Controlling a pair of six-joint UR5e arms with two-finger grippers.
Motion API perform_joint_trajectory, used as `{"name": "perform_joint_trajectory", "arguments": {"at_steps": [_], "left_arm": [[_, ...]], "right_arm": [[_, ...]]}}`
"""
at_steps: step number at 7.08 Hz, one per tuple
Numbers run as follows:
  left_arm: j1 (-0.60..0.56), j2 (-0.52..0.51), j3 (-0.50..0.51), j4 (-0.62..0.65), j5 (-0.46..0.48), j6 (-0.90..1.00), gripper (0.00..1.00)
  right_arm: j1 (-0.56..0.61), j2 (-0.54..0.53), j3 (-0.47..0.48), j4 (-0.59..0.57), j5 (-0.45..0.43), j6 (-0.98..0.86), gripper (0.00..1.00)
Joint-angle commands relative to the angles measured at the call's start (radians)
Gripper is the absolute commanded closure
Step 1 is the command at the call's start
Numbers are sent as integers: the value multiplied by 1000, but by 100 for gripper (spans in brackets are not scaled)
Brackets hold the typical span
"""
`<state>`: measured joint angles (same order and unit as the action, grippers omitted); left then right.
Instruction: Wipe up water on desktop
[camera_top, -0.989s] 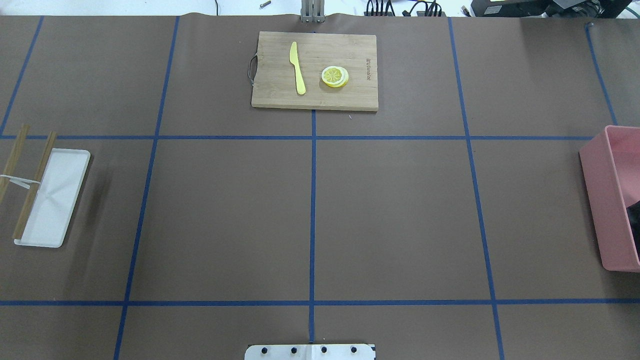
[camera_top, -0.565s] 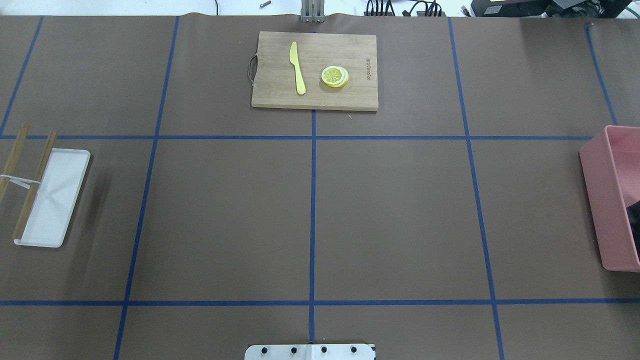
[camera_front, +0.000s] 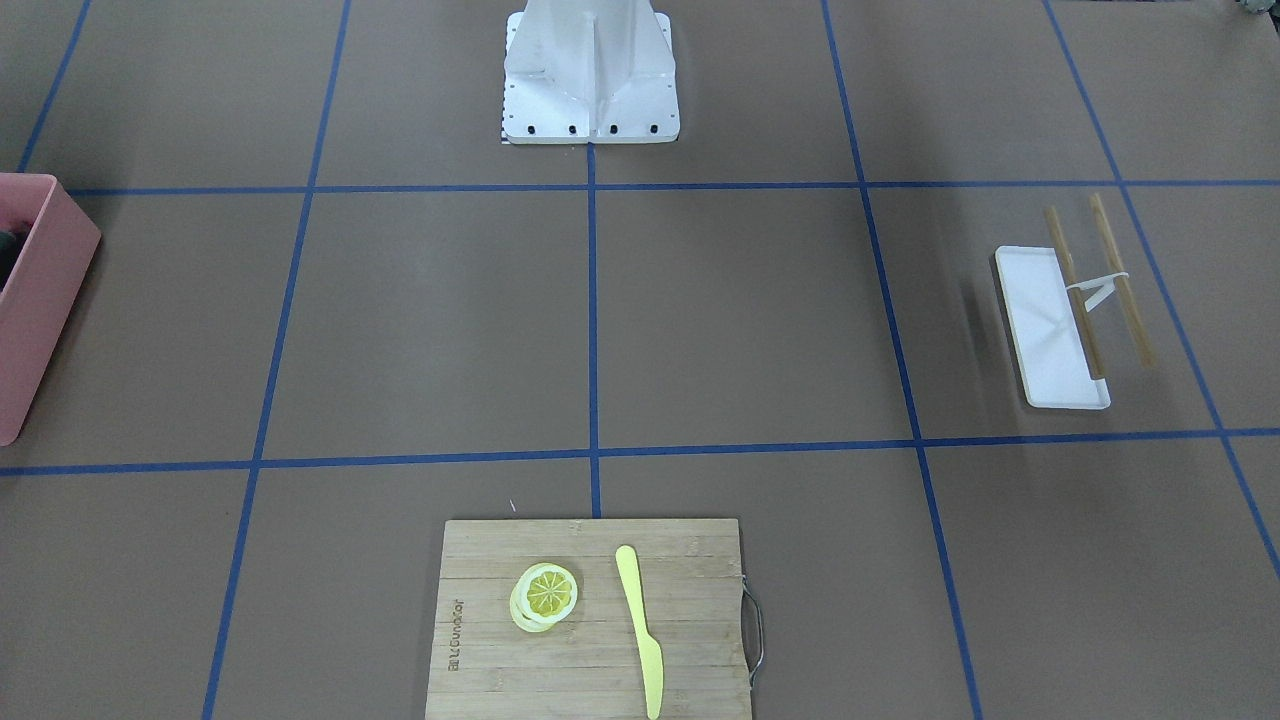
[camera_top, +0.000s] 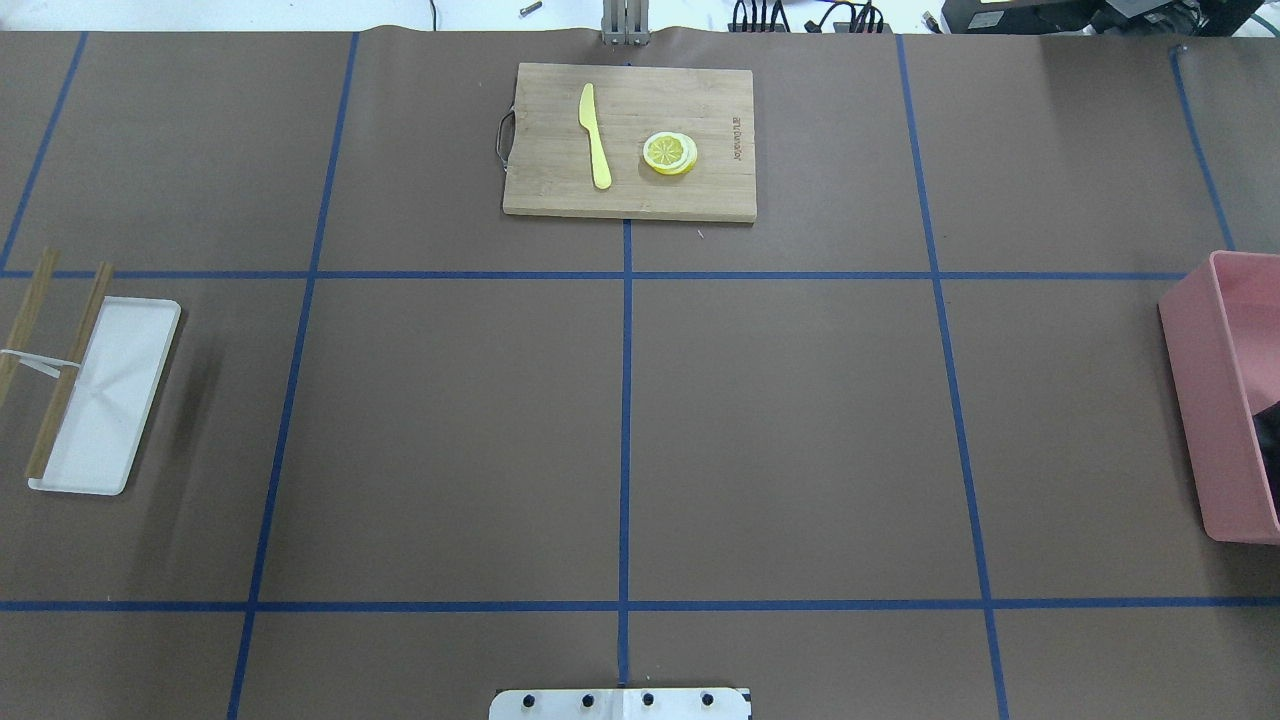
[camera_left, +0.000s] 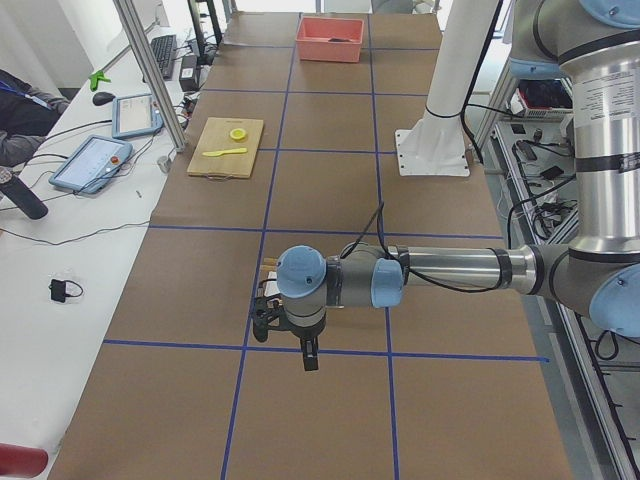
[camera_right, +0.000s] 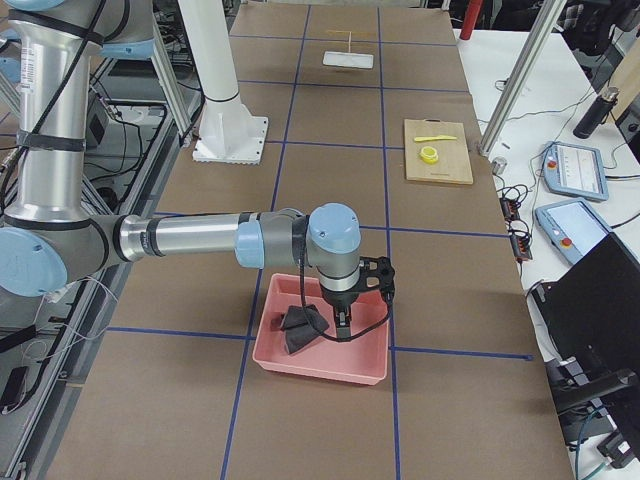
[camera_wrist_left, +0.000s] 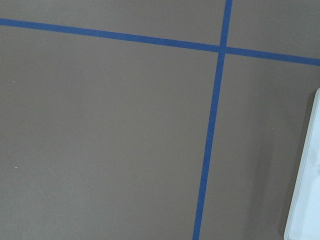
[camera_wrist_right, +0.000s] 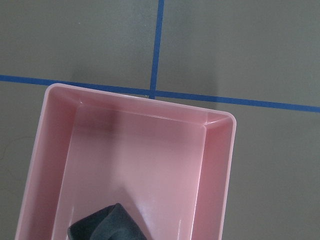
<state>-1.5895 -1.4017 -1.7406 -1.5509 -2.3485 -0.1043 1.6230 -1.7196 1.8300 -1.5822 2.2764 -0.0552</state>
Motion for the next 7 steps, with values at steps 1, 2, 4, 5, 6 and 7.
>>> {"name": "perform_joint_trajectory", "arguments": {"at_steps": [1, 2, 4, 5, 6, 7], "left_arm": [[0, 0, 1, 0, 0, 0, 2], [0, 1, 1, 0, 0, 0, 2], [0, 1, 1, 0, 0, 0, 2], [0, 1, 1, 0, 2, 0, 2], [0, 1, 1, 0, 2, 0, 2], [0, 3, 1, 0, 2, 0, 2]], "right_arm": [[0, 0, 0, 1, 0, 0, 0], [0, 0, 2, 1, 0, 0, 0], [0, -3, 2, 2, 2, 0, 0], [1, -3, 2, 2, 2, 0, 0], [0, -5, 2, 2, 2, -2, 0], [0, -11, 2, 2, 2, -2, 0]]}}
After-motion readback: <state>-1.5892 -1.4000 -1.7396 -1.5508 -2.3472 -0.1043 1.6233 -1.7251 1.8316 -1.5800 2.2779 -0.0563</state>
